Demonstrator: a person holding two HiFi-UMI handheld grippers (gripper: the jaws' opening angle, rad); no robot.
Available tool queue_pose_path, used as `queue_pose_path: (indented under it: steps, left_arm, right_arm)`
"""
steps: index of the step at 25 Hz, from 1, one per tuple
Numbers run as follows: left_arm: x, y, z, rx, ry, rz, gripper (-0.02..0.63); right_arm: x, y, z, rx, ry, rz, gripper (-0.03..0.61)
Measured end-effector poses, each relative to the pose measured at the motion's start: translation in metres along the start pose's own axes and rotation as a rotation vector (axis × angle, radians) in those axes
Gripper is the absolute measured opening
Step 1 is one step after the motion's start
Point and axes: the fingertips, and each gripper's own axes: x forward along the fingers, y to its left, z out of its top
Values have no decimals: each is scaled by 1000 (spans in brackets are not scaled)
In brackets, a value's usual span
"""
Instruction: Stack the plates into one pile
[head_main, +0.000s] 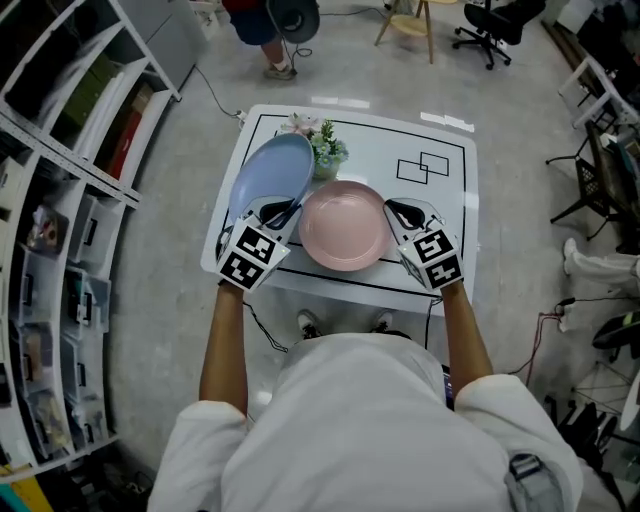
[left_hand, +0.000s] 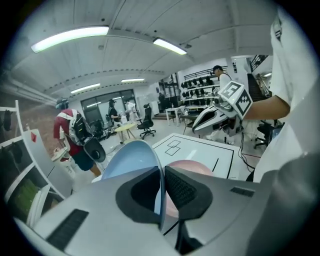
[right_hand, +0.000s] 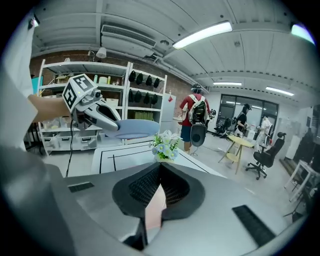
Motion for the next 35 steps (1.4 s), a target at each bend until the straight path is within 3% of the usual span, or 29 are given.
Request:
queue_pose_path:
  steps: [5, 11, 18, 24, 29, 35]
  left_arm:
    - [24, -47, 12, 72, -2, -121, 43]
    - [45, -95, 8, 193, 52, -221, 43]
    - [76, -137, -3, 272, 115, -294, 43]
    - [106, -166, -28, 363, 204, -308, 43]
    - [122, -195, -39, 341, 234, -386, 43]
    - [145, -208, -66, 211, 289, -441, 54]
  right_arm:
    - [-25, -13, -12, 76, -20, -74, 14]
    - [-51, -16, -33, 121, -4, -132, 14]
    - [-79, -14, -59, 154, 29, -166, 14]
    - [-89, -13, -79, 169, 49, -168, 14]
    - [-93, -16, -91, 188, 67, -171, 14]
    - [-94, -16, -106, 210, 89, -157, 14]
